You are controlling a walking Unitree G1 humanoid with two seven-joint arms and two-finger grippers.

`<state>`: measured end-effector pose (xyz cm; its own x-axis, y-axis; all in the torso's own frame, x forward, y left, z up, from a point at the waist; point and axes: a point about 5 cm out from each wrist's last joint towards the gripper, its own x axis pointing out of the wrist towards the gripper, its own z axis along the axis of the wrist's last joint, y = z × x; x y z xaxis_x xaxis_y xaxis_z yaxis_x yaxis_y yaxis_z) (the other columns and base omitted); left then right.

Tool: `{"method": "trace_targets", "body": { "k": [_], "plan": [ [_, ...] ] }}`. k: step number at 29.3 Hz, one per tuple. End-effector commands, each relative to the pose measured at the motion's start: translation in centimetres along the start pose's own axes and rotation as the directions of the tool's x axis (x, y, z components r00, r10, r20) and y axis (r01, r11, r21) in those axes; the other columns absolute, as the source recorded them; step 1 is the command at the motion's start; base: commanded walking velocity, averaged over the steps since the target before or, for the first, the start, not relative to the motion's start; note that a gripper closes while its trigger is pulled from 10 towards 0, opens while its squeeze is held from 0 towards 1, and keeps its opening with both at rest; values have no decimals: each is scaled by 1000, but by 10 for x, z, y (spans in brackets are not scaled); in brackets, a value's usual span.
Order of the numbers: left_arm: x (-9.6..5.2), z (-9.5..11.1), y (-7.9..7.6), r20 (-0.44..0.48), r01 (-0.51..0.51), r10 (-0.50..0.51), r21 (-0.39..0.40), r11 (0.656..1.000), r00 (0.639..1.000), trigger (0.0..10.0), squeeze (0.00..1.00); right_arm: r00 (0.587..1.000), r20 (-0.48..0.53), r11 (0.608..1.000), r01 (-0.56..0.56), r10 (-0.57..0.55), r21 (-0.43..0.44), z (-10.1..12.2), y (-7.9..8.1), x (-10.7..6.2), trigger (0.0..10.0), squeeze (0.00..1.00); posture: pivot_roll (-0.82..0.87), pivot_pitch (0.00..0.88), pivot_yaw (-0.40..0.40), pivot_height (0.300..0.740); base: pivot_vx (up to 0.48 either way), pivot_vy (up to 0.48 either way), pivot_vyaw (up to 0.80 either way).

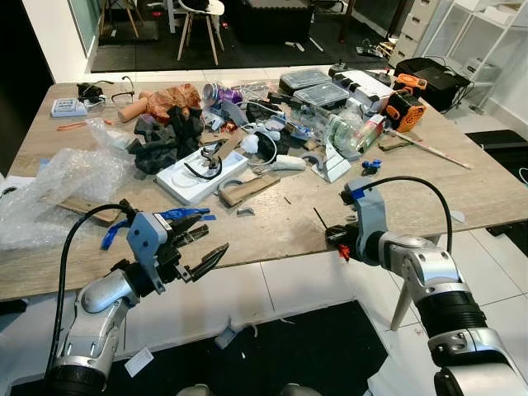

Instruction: Picking trash to rubbish bin

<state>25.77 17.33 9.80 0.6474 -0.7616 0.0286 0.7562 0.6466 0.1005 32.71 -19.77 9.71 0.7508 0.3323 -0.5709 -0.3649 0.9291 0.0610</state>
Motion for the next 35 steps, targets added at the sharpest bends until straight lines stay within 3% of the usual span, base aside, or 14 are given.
{"method": "trace_targets", "body": {
  "k": [1,5,12,15,25,28,31,35],
  "plan": [
    [-3,-4,-1,-29,17,-16,6,1000,999,10000,0,998,-66,999,26,-24,33,-18,-3,2,0,0,31,0,-47,740,0,0,0],
    [-3,-4,-1,-30,17,-16,6,1000,999,10000,0,999,-21,998,38,-37,51,-13,-5,3,0,0,31,0,-46,740,0,0,0],
    [-2,-6,-2,-32,19,-19,3,1000,999,10000,0,980,184,987,40,-69,158,14,-10,1,0,0,31,0,-46,740,0,0,0],
    [-3,-7,-2,-37,21,-21,3,1000,999,10000,0,928,359,963,-4,-97,271,35,-15,-5,0,0,31,0,-46,740,0,0,0],
    [-5,-10,-2,-43,20,-20,-2,1000,999,10000,0,847,507,919,-62,-157,389,53,-25,-14,0,0,34,0,-43,740,0,0,0],
    [-5,-11,-1,-42,19,-19,-1,1000,999,10000,0,829,545,912,-117,-129,393,57,-22,-16,0,0,34,0,-43,740,0,0,0],
    [-5,-11,-1,-39,15,-15,-3,1000,999,10000,0,801,597,903,-234,-31,361,60,-12,-20,0,0,34,0,-43,740,0,0,0],
    [-5,-11,-1,-38,14,-14,-4,1000,999,10000,0,791,611,900,-274,9,340,61,-8,-21,0,0,34,0,-44,740,0,0,0]
  ]
}}
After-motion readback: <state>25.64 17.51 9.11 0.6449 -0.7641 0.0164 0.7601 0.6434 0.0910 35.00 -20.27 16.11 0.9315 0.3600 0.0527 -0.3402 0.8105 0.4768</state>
